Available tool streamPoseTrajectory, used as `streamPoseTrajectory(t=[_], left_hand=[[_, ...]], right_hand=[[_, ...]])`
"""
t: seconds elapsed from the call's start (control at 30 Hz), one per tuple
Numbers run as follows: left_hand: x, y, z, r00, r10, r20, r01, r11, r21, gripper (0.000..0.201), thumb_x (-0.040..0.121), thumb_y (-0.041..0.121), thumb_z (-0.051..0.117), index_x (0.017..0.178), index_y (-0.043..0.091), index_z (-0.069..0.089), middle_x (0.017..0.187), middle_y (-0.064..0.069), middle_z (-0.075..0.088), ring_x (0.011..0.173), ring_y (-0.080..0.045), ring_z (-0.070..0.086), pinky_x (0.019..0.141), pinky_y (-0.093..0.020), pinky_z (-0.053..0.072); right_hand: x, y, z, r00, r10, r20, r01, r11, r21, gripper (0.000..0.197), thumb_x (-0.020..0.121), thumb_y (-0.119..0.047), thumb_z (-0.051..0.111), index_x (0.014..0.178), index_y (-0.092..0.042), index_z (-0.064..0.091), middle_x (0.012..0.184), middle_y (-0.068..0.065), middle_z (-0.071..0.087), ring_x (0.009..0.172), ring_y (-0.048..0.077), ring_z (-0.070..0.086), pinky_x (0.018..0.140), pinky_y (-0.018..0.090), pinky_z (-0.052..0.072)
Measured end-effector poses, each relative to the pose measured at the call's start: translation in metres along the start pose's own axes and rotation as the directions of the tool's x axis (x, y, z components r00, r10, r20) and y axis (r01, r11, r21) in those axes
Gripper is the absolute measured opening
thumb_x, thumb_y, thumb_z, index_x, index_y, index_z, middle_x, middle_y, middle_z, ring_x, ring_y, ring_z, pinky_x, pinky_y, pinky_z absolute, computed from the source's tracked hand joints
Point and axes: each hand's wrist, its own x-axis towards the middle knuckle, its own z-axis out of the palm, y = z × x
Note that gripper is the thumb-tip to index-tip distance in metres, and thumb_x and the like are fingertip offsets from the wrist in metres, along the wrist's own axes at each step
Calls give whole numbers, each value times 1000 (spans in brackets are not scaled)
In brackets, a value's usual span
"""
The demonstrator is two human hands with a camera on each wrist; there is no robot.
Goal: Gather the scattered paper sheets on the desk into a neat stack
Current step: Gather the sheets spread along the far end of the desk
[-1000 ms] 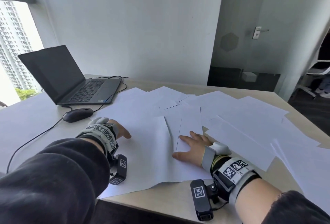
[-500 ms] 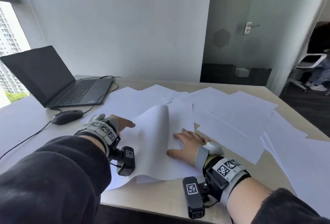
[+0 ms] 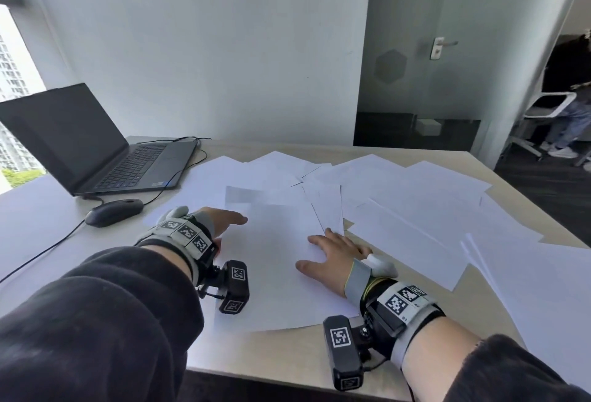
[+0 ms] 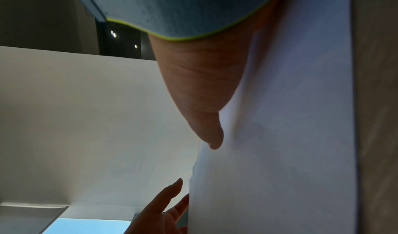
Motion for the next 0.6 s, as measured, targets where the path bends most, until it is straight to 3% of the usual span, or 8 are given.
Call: streamPoseTrajectory(t=[0.07,0.13,0.2,0.27,0.4,0.47,0.53,0.6], left_hand=[[-16,6,3,999,26,-20,-25,999,42,117,24,58,94,124,8,63,110,-24,74,107,-40,70,111,-45,39],[-46,11,3,996,92,-22,-90,993,75,68,64,50,87,107,2,64,83,-27,67,78,-38,67,89,-39,47],[-48,10,3,989,132,-64,-126,988,91,47,79,42,80,93,3,58,70,-15,54,70,-29,57,85,-36,46],[-49,7,5,984,162,-76,-153,982,115,41,83,36,77,97,3,57,85,-14,57,89,-31,59,101,-41,46],[-49,0,13,982,185,-36,-179,975,129,49,87,30,74,120,-2,57,103,-19,59,101,-35,61,98,-40,47],[-51,-2,20,978,207,-9,-204,971,125,47,86,24,75,121,-2,58,108,-21,61,105,-38,63,99,-43,49],[-55,0,27,974,227,25,-228,968,104,45,84,15,75,123,0,59,118,-22,63,112,-41,64,102,-48,50],[-59,0,32,965,255,61,-260,960,106,51,79,10,76,126,4,58,128,-16,62,116,-41,62,101,-45,51]], right_hand=[[0,0,0,1000,2,8,-2,1000,-9,85,69,-81,39,147,-50,29,168,-12,9,154,13,9,117,50,10],[-1,0,-1,1000,-6,-1,6,1000,-4,83,70,-79,41,147,-49,30,168,-12,10,154,13,10,117,50,10],[-2,1,0,1000,-10,-16,10,1000,25,81,71,-77,41,146,-49,31,167,-11,11,153,13,12,117,49,10],[-1,1,1,999,-6,-33,8,997,72,78,73,-76,41,146,-48,33,167,-11,13,153,14,14,117,47,10],[-7,0,-4,998,-30,-51,38,987,157,76,76,-74,41,147,-49,31,167,-10,12,153,19,15,118,45,11],[-11,-2,-6,996,-71,-54,81,971,227,73,79,-70,47,147,-47,35,167,-9,14,152,19,20,122,44,15],[-13,-1,-6,990,-107,-91,133,919,370,77,71,-71,51,143,-44,44,166,-8,19,150,15,27,121,42,22],[-16,4,-7,984,-126,-126,174,829,531,65,79,-58,62,140,-39,51,165,-10,22,147,9,30,117,31,27]])
